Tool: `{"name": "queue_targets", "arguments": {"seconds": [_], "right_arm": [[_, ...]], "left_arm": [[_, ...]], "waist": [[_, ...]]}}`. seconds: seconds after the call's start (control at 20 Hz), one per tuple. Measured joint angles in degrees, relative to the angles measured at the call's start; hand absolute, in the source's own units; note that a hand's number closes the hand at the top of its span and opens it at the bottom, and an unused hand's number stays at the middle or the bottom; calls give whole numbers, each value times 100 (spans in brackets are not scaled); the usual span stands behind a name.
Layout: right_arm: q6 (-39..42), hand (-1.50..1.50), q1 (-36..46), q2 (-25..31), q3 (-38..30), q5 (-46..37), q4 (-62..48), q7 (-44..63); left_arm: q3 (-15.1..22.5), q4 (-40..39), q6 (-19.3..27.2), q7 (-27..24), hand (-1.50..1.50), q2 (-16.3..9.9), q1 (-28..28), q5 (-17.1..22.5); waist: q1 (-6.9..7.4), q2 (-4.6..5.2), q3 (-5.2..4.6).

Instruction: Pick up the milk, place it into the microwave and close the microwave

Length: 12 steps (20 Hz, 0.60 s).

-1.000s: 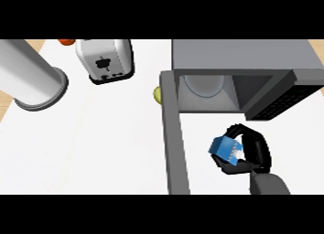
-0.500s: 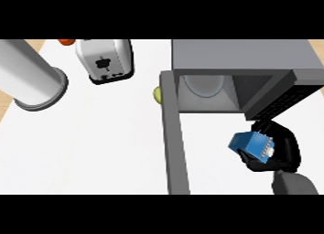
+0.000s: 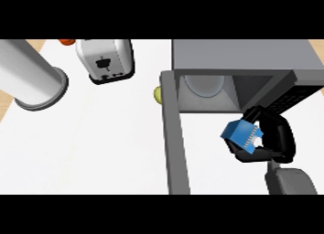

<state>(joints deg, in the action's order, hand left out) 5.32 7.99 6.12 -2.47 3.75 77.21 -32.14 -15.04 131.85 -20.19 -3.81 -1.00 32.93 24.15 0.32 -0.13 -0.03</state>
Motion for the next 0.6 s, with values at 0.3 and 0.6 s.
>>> {"name": "queue_targets", "arguments": {"seconds": [0.3, 0.6], "right_arm": [[-598, 150, 786, -121, 106, -483, -252, 633], [-848, 150, 1852, -97, -174, -638, -1502, 546]], "left_arm": [[-214, -123, -102, 116, -150, -47, -173, 115], [-280, -303, -245, 15, -150, 7, -190, 45]], "waist": [[25, 11, 2], [22, -9, 16]]}}
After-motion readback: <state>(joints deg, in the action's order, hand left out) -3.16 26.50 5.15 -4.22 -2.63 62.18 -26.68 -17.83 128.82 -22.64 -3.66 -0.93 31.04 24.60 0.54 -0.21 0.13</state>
